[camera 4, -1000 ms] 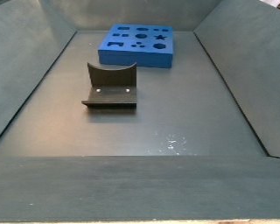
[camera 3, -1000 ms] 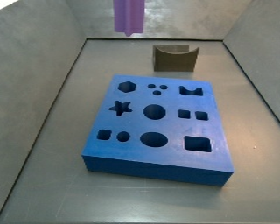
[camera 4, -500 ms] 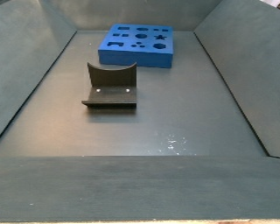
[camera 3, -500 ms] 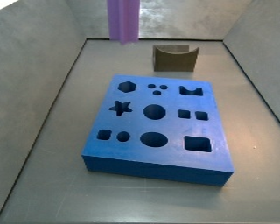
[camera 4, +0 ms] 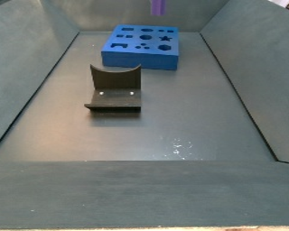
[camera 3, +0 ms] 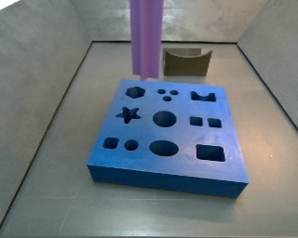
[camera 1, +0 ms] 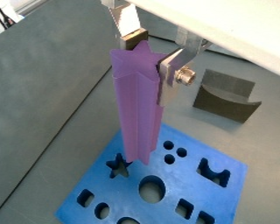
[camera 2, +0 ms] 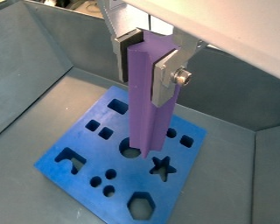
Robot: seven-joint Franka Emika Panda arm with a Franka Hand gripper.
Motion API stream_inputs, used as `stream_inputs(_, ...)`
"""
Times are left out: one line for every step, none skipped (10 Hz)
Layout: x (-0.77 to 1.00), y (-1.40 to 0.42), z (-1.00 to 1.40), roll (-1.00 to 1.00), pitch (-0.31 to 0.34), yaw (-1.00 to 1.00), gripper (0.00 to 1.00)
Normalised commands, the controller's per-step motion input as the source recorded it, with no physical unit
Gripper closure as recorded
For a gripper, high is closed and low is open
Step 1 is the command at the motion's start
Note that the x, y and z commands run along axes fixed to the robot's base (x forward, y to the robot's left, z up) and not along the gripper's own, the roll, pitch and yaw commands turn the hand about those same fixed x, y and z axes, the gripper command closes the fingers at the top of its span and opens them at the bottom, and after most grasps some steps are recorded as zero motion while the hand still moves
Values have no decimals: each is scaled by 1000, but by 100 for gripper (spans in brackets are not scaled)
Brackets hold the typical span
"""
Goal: Pick up the star object. Move up. Move to above the board. Insert the star object.
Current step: Insert the star object.
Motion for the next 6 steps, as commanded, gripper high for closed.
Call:
stream_inputs(29,0,-757,-153,-29,534,100)
stream_inputs(94,0,-754,-141,0,817,100)
stream_inputs(0,-63,-803,-110,0,711,100)
stream_inputs(-209,-57,-217,-106,-123,326,100)
stream_inputs(0,0,0,0,-6,0,100)
stream_inputs(0,0,-140,0,0,20,100)
